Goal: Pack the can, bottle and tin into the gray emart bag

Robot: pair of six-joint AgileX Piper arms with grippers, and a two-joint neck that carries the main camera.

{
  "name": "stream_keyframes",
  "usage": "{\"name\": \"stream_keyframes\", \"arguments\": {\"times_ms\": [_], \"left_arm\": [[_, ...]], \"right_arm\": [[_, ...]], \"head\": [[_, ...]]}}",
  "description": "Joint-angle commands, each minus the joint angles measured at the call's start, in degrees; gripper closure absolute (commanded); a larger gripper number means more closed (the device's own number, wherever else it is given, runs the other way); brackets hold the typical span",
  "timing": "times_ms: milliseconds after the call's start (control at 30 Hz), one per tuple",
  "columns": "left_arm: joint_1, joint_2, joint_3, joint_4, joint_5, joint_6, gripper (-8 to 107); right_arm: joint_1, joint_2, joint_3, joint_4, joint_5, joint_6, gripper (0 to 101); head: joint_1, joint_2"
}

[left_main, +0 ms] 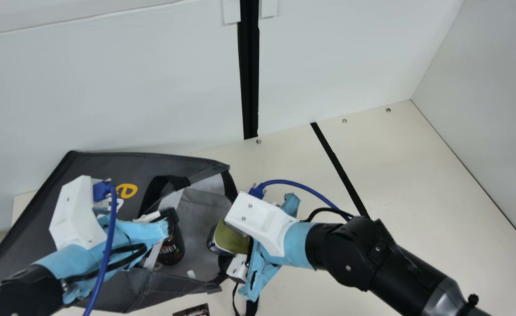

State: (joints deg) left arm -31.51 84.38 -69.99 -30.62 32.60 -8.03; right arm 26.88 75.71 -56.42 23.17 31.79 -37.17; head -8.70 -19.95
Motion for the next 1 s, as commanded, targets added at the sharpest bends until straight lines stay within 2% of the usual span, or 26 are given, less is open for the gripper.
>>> {"name": "stream_keyframes", "arguments": {"times_ms": [0,433,967], "left_arm": [[0.0,0.0,0.0,0.0,0.0,0.0,89],[0.0,0.0,0.0,0.0,0.0,0.0,89],[0.0,0.0,0.0,0.0,0.0,0.0,89]], "right_arm": [[0.0,0.3,0.2,3.6,-1.2,-3.0,101],[-0.1,4.3,0.6,19.0,-5.9,-17.7,101],[-1.7,11.8,-1.4,35.9,-7.1,-36.1,101]], "head": [[-1.3,0.0],[-1.3,0.0],[-1.3,0.0]]}}
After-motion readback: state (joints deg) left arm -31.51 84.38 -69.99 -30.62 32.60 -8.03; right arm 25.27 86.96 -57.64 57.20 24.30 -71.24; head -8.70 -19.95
